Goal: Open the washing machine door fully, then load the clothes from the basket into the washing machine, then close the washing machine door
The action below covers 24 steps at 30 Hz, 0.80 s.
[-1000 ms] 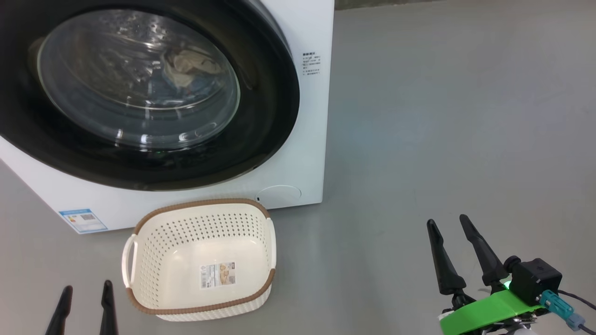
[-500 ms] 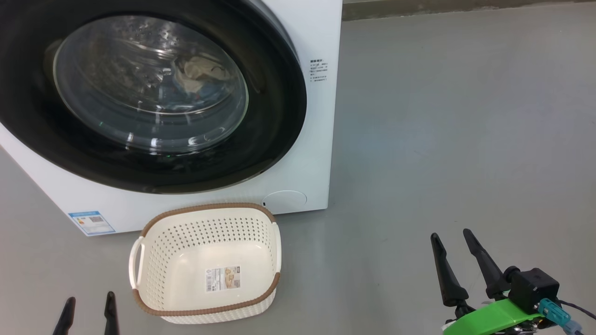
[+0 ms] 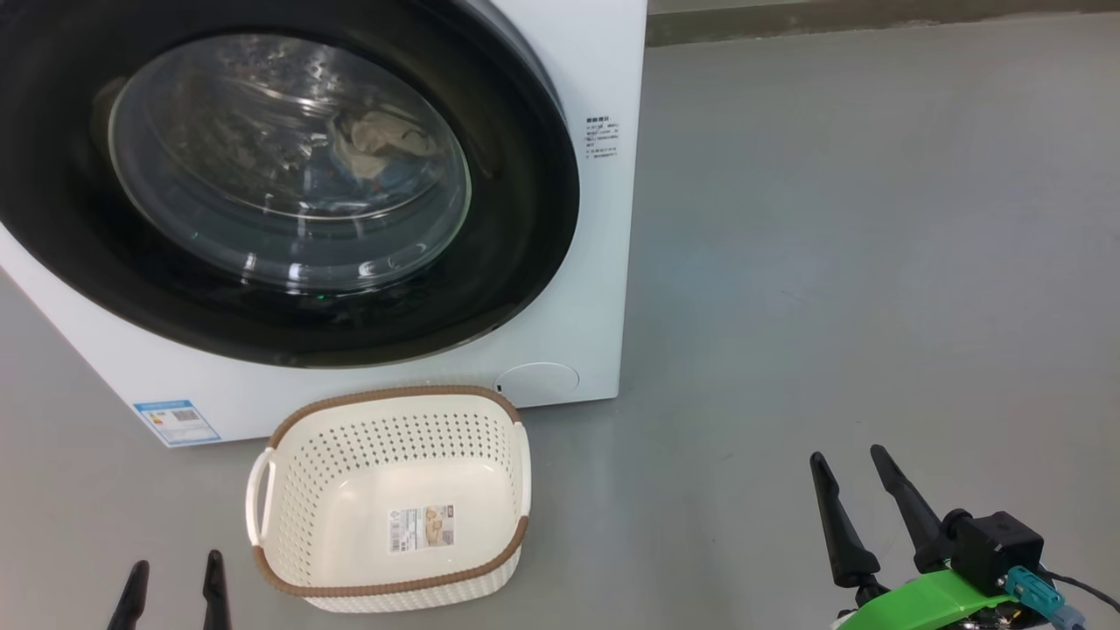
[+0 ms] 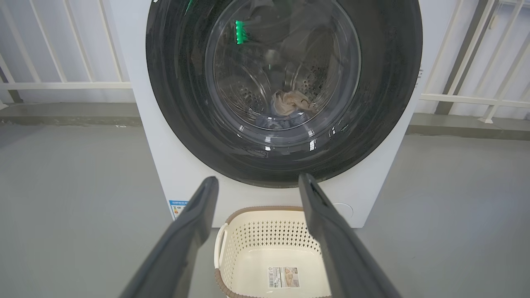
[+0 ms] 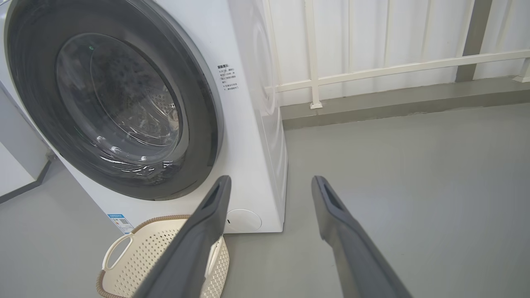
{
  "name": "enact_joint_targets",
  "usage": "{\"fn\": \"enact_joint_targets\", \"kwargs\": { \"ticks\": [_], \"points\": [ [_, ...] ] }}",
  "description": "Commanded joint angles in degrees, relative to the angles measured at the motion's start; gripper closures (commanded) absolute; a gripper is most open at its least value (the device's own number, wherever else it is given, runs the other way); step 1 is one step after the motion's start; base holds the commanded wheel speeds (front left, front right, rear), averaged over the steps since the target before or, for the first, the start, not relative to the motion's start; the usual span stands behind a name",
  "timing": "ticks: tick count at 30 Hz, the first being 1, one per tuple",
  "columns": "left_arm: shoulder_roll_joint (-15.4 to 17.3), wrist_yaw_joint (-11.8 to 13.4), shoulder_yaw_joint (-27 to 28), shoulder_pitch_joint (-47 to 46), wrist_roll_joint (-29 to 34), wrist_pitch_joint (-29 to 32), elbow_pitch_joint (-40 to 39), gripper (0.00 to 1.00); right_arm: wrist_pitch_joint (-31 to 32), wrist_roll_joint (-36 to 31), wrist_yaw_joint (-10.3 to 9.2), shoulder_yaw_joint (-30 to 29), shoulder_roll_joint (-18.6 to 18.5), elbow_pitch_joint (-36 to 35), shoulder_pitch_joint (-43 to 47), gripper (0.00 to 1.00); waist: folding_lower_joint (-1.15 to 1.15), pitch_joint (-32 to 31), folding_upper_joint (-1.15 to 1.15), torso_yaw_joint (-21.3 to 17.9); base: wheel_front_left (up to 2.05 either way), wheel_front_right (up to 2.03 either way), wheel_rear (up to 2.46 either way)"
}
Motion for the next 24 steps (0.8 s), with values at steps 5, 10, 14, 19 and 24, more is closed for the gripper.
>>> {"fn": "enact_joint_targets", "kwargs": {
  "ticks": [5,10,14,19,24],
  "points": [
    [0.6,-0.2,1.6,-0.8,0.7,-0.5,-1.0,0.0,-0.3,-1.2,-0.11,0.9,0.0,-0.5,-1.1,0.0,0.0,-0.2,0.0,0.2,0.0,0.0,0.0],
    [0.7,-0.2,1.5,-0.6,0.6,-0.5,-0.8,0.0,-0.3,-1.1,-0.11,0.8,0.0,-0.4,-1.1,0.0,0.0,-0.4,0.0,0.3,0.0,0.0,0.0],
    [0.8,-0.2,1.0,-0.7,0.6,-0.5,-0.8,0.0,-0.3,-1.0,-0.11,0.5,0.0,-0.7,-0.9,0.0,0.0,-0.7,0.0,0.6,0.0,0.0,0.0],
    [-0.2,0.0,-1.7,0.1,-0.1,0.1,1.3,1.0,0.0,-0.4,0.01,-0.9,0.1,1.9,0.1,1.0,0.0,-0.8,0.0,0.7,0.0,0.0,0.0],
    [-1.2,0.0,-2.1,-0.1,-1.2,0.6,3.1,1.0,0.3,0.7,0.01,-0.9,0.2,3.6,0.7,1.0,0.0,-0.8,0.0,0.7,0.0,0.0,0.0]
  ]
}}
